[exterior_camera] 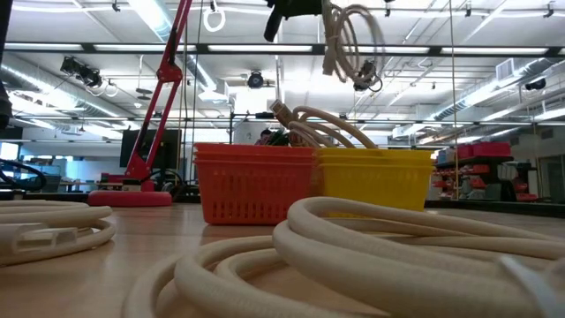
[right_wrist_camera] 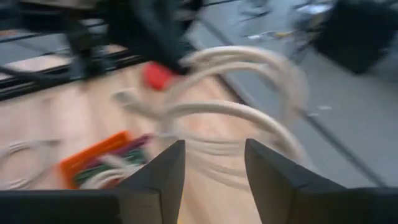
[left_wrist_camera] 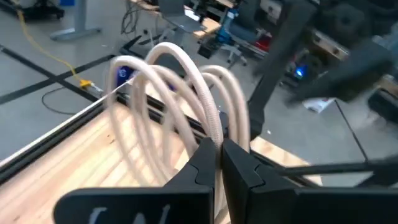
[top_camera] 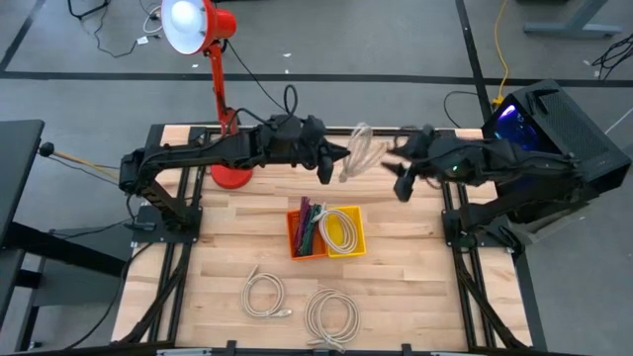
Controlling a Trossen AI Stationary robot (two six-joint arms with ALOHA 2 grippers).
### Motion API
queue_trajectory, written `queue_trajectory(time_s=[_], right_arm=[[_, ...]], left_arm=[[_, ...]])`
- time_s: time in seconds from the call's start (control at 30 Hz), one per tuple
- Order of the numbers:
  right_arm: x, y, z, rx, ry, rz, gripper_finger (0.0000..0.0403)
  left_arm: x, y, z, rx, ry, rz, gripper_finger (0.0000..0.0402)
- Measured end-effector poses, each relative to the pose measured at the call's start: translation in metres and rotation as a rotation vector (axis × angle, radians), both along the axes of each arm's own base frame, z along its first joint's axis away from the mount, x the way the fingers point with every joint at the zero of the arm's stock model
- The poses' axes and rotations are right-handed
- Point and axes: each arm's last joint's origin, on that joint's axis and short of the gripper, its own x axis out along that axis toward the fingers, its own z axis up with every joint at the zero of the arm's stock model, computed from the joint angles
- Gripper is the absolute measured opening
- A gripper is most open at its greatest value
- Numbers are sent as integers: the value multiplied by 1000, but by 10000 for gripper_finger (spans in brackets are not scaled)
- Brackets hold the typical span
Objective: Pick & Place USB Port
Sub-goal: Put the light brown HDMI cable into the yellow bin
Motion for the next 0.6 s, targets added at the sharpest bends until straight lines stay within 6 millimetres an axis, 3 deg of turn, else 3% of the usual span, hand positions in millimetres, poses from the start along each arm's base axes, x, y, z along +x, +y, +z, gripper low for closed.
queue_trajectory(time_s=[0.3, 0.6], right_arm=[[-43, -22, 13, -105, 6, -135, 147], [-71, -26, 20, -149, -13, -153, 143]], left_arm=[[8, -35, -22, -96, 141, -34, 11], [24, -69, -50, -307, 198, 86, 11]])
